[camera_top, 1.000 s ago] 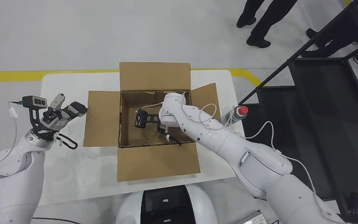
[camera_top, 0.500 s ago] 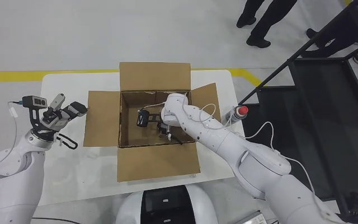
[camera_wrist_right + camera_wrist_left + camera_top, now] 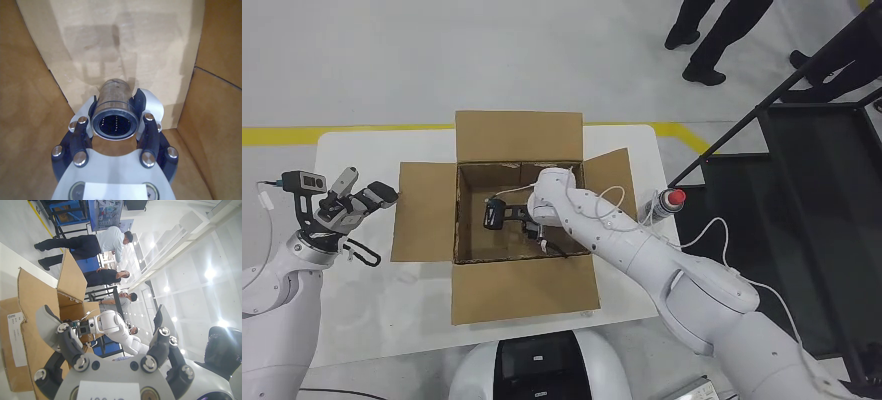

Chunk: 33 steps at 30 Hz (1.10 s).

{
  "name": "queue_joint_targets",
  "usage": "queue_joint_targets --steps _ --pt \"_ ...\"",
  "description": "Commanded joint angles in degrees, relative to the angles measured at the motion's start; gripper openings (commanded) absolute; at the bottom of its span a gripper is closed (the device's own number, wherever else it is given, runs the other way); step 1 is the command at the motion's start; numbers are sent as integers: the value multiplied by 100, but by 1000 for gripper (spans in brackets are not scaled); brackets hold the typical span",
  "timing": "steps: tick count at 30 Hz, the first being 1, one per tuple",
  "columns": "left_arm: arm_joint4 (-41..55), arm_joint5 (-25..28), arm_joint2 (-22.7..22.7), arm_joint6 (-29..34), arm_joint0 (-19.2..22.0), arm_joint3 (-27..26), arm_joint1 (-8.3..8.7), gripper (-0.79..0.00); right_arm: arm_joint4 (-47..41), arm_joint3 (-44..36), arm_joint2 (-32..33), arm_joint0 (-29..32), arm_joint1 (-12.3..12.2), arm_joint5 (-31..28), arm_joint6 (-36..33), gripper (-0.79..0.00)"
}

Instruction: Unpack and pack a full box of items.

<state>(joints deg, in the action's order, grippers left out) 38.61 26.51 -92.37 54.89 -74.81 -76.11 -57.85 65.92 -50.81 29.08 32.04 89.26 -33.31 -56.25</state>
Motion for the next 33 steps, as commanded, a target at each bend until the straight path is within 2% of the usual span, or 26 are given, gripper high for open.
queue_joint_targets --steps 1,5,9,15,19,25,28,33 --pt "13 0 0 1 0 0 0 0 54 -255 104 72 -88 -35 -120 -785" --pt "13 0 0 1 0 0 0 0 201 -1205 454 409 -370 -143 -536 -785" --pt "13 0 0 1 0 0 0 0 316 -2609 1039 1054 -745 -275 -1149 -785" --pt "13 0 0 1 0 0 0 0 376 -4651 1657 2020 -1294 183 -1656 -785" --pt "13 0 0 1 0 0 0 0 226 -5590 2122 2454 -1590 332 -1804 -785" --pt "13 0 0 1 0 0 0 0 -151 -6376 2904 2996 -1901 123 -1594 -785" --pt "13 0 0 1 0 0 0 0 -441 -6489 3317 3276 -1987 -192 -1099 -785" --pt "13 0 0 1 0 0 0 0 -466 -6484 3352 3302 -1995 -239 -1032 -785"
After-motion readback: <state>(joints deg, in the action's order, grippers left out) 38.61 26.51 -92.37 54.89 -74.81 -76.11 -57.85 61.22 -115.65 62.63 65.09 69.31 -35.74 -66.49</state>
